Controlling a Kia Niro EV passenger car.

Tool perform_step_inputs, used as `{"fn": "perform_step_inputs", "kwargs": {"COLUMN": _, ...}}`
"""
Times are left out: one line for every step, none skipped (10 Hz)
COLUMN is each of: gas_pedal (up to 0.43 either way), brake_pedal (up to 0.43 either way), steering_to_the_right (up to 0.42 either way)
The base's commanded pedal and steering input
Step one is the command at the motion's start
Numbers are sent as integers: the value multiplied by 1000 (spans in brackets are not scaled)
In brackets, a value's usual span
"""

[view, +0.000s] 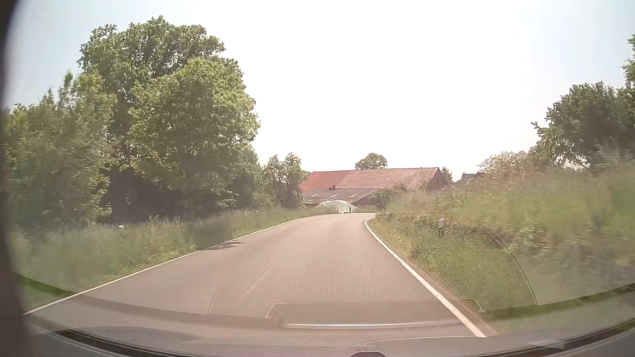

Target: Follow the waypoints while adhering to traffic rules and regulations

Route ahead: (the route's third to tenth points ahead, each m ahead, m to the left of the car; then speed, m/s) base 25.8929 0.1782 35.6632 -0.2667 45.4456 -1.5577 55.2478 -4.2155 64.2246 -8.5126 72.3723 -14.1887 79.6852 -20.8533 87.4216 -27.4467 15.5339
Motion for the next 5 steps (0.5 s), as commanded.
{"fn": "perform_step_inputs", "kwargs": {"gas_pedal": 0, "brake_pedal": 226, "steering_to_the_right": -4}}
{"fn": "perform_step_inputs", "kwargs": {"gas_pedal": 0, "brake_pedal": 226, "steering_to_the_right": -4}}
{"fn": "perform_step_inputs", "kwargs": {"gas_pedal": 0, "brake_pedal": 220, "steering_to_the_right": -3}}
{"fn": "perform_step_inputs", "kwargs": {"gas_pedal": 0, "brake_pedal": 220, "steering_to_the_right": -1}}
{"fn": "perform_step_inputs", "kwargs": {"gas_pedal": 0, "brake_pedal": 213, "steering_to_the_right": 0}}
